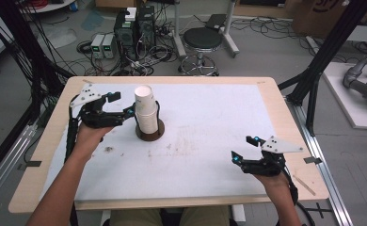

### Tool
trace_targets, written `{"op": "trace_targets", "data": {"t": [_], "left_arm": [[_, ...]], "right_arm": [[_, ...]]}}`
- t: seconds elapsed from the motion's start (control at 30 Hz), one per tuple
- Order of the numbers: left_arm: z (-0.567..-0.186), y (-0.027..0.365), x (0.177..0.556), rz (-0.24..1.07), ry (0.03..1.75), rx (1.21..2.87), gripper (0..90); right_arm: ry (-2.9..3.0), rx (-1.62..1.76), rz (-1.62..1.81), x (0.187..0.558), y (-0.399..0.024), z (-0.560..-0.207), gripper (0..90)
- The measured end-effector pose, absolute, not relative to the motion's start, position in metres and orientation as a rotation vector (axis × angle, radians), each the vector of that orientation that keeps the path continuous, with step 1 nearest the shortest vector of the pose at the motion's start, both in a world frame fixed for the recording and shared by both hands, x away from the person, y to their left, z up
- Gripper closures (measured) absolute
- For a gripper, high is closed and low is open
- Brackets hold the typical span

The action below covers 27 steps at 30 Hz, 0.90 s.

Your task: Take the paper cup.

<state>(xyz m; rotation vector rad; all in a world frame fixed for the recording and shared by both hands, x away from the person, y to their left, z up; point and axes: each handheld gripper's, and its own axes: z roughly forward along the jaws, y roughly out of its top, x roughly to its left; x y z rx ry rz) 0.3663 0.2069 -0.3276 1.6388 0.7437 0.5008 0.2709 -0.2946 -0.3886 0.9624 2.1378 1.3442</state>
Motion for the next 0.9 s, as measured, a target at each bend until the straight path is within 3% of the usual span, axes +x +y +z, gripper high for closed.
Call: {"op": "trace_targets", "data": {"t": [0.6,0.9], "left_arm": [[-0.324,0.167,0.412,0.503,0.814,1.741,17.2],[-0.33,0.163,0.417,0.475,0.81,1.766,26.2]], "right_arm": [[2.142,0.959,1.354,0.27,-0.297,-0.389,19.5],[2.14,0.966,1.358,0.269,-0.3,-0.39,19.5]]}}
